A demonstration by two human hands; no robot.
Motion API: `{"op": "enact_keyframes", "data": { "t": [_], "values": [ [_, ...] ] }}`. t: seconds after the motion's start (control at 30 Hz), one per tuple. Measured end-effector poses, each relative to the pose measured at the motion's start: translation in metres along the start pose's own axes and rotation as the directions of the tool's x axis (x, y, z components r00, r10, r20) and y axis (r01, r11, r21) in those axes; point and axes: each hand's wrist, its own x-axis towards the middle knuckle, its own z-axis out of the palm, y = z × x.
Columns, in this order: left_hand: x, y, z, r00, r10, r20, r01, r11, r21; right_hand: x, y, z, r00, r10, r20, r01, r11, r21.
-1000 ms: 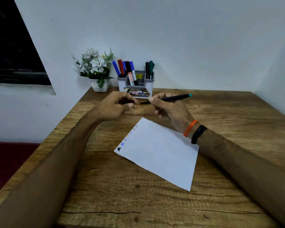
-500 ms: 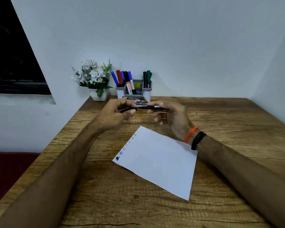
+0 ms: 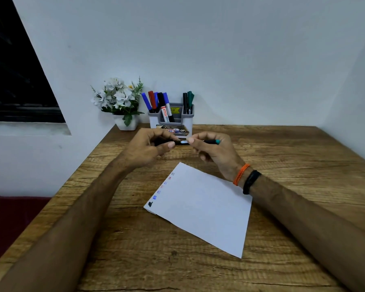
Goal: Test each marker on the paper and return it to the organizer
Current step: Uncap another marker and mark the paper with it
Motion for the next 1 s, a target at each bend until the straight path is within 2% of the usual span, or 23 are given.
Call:
{"op": "enact_keyframes", "data": {
  "t": [0.1, 0.23, 0.4, 0.83, 1.0],
  "values": [
    [0.0, 0.002, 0.0, 0.999, -0.039, -0.037, 0.037, 0.998, -0.053, 0.003, 0.001, -0.005, 0.999, 0.049, 0.017, -0.05, 0.996, 0.067],
    [0.0, 0.003, 0.0, 0.994, -0.061, -0.091, 0.052, 0.994, -0.095, 0.004, 0.004, -0.007, 1.0, 0.003, 0.029, -0.004, 1.0, 0.004],
    [0.001, 0.002, 0.004, 0.996, -0.053, -0.067, 0.046, 0.994, -0.096, 0.004, 0.007, -0.003, 0.995, -0.087, 0.042, 0.091, 0.991, -0.102],
    [0.001, -0.003, 0.013, 0.994, -0.089, -0.068, 0.083, 0.993, -0.084, 0.002, 0.009, 0.0, 0.989, -0.086, 0.122, 0.095, 0.993, -0.065],
    [0.0, 0.0, 0.013, 0.996, -0.054, -0.071, 0.049, 0.997, -0.067, 0.001, 0.007, 0.001, 0.987, -0.092, 0.134, 0.101, 0.993, -0.067]
  ]
}}
